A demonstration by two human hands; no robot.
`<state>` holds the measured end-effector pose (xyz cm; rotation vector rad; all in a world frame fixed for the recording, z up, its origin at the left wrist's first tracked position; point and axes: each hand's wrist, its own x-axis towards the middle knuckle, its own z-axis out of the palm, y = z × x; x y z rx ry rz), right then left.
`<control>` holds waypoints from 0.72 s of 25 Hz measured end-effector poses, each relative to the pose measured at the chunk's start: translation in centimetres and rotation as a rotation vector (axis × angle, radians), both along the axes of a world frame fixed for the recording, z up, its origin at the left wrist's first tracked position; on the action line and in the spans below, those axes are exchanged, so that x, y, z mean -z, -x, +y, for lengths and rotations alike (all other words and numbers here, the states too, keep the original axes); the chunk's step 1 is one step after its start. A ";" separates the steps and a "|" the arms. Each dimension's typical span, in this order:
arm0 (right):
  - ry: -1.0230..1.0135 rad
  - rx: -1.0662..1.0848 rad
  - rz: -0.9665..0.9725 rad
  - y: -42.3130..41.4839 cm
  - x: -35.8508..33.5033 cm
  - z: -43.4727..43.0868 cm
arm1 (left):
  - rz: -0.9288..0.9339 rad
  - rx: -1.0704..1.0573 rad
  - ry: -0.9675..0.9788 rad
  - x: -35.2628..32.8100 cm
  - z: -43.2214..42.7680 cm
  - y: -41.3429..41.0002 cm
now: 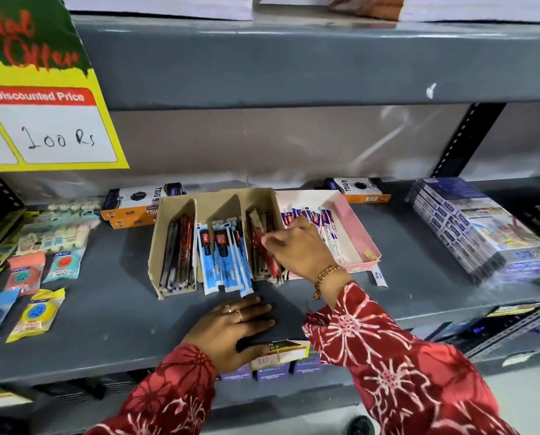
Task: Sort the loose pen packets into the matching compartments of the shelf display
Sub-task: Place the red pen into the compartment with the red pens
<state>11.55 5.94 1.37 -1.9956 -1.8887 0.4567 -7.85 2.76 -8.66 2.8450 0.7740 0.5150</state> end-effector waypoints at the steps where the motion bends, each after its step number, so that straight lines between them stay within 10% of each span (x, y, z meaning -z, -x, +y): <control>1: -0.085 0.048 0.062 -0.7 -0.1 -0.4 | -0.031 -0.001 -0.007 0.0 0.0 -0.1; 5: -0.408 0.602 0.131 -6.9 1.2 -2.9 | -0.058 0.003 -0.013 0.5 0.0 -0.2; 8: -0.178 0.889 0.160 -10.8 2.5 -5.0 | -0.028 -0.010 -0.017 0.8 0.0 -0.2; 18: 0.130 0.864 0.231 -12.2 3.7 -5.7 | -0.013 -0.024 -0.018 0.6 0.1 -0.1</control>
